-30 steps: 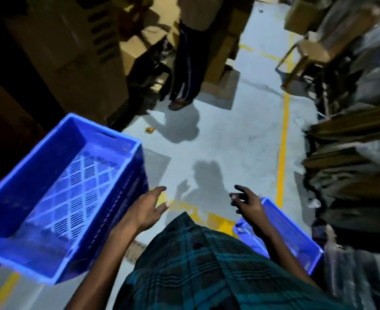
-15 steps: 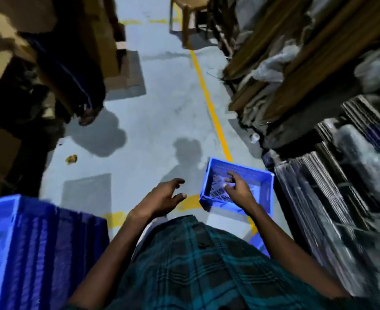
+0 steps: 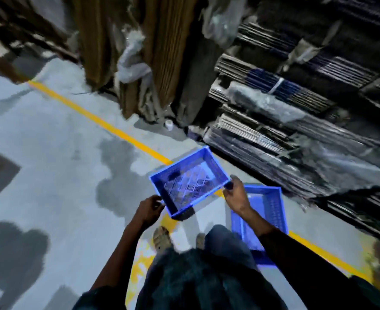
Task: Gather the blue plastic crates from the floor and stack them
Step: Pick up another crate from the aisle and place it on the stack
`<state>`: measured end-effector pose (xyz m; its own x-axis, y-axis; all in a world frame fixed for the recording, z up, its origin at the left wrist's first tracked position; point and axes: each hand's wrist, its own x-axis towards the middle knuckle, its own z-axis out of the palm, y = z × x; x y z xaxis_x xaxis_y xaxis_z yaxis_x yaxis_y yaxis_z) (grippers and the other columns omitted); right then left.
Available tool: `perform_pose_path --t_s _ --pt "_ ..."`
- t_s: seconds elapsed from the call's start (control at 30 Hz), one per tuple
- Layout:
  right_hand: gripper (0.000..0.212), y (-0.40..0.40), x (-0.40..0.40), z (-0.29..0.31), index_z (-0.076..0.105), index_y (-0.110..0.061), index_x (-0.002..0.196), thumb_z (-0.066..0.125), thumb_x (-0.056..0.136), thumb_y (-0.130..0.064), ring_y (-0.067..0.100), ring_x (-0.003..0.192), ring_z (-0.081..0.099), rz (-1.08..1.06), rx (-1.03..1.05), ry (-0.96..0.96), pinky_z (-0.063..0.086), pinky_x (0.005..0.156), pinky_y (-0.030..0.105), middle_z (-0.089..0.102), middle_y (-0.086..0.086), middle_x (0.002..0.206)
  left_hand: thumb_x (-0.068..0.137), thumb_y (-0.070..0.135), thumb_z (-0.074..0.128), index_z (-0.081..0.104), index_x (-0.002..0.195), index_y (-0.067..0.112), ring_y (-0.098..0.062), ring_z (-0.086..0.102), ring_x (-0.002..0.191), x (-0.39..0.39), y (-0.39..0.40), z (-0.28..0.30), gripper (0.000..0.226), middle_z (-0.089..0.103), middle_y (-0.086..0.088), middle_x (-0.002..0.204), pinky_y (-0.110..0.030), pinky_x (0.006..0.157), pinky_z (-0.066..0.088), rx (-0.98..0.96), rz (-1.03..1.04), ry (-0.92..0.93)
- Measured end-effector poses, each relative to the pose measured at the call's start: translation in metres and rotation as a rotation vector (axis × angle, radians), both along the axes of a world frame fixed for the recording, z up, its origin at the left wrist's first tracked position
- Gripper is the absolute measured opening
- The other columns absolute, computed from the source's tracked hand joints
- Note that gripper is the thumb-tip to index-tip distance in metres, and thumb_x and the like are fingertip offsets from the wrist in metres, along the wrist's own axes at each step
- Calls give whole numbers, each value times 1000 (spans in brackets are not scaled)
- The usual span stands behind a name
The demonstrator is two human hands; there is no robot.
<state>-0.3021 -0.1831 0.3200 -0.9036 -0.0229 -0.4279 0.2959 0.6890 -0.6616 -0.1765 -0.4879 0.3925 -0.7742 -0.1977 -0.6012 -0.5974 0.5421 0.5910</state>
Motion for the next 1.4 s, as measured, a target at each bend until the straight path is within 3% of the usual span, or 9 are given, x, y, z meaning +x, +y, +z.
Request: perform_pose_path --t_s 0.1,0.23,0.33,0.53,0.67,0.77,0.93,1.1,1.4 --pt "54 -10 -28 25 42 0 141 60 90 -6 41 120 53 -8 125 -58 42 99 40 49 26 132 93 32 63 61 127 7 -30 67 107 -38 -22 -37 42 72 -16 113 -32 87 49 1 25 -79" --pt "55 -21 -92 -13 41 1 142 61 93 -11 40 118 55 68 125 -54 46 98 43 48 26 135 93 34 63 59 129 5 -32 66 107 -86 -36 -83 46 72 -18 112 -33 89 47 4 158 -90" --pt "55 -27 -135 -73 43 2 140 60 92 -18 42 120 53 73 148 -52 46 100 48 50 26 133 92 34 65 58 130 7 -32 66 107 -113 -38 -134 47 72 -18 110 -35 90 48 19 281 -82" --pt "68 -31 -204 -239 43 8 139 55 85 -31 43 126 49 153 170 -119 37 106 39 48 31 133 91 36 65 44 141 3 -36 60 118 -138 -25 -308 63 63 -24 127 -38 90 47 -25 474 -147" --pt "78 -15 -226 -353 41 11 139 73 77 -25 48 123 49 158 273 -176 41 102 47 44 34 134 93 37 63 37 143 -5 -40 55 123 -130 -4 -430 71 57 -31 130 -42 98 44 -16 646 -274" --pt "96 1 -234 -423 42 8 139 61 60 -43 45 124 47 112 329 -182 39 101 44 45 32 136 91 44 62 46 134 -7 -42 56 119 -122 7 -513 69 58 -31 127 -43 96 45 -11 732 -352" --pt "97 18 -237 -489 34 -4 146 84 71 -37 42 133 42 11 517 -159 34 107 55 42 23 144 83 58 65 56 106 -3 -42 64 99 -106 19 -586 65 66 -27 105 -45 83 53 10 830 -382" --pt "84 13 -244 -490 42 -4 132 80 70 -46 41 127 44 -112 634 -198 34 104 53 46 21 136 66 73 70 57 110 0 -39 66 95 -104 16 -582 85 67 -23 104 -44 80 54 -13 932 -352" --pt "73 -11 -242 -399 50 -7 129 68 78 -56 37 130 40 -125 545 -195 28 107 49 49 18 136 88 62 55 61 101 -11 -47 57 109 -103 0 -451 75 59 -34 113 -46 84 45 -234 1241 -363"
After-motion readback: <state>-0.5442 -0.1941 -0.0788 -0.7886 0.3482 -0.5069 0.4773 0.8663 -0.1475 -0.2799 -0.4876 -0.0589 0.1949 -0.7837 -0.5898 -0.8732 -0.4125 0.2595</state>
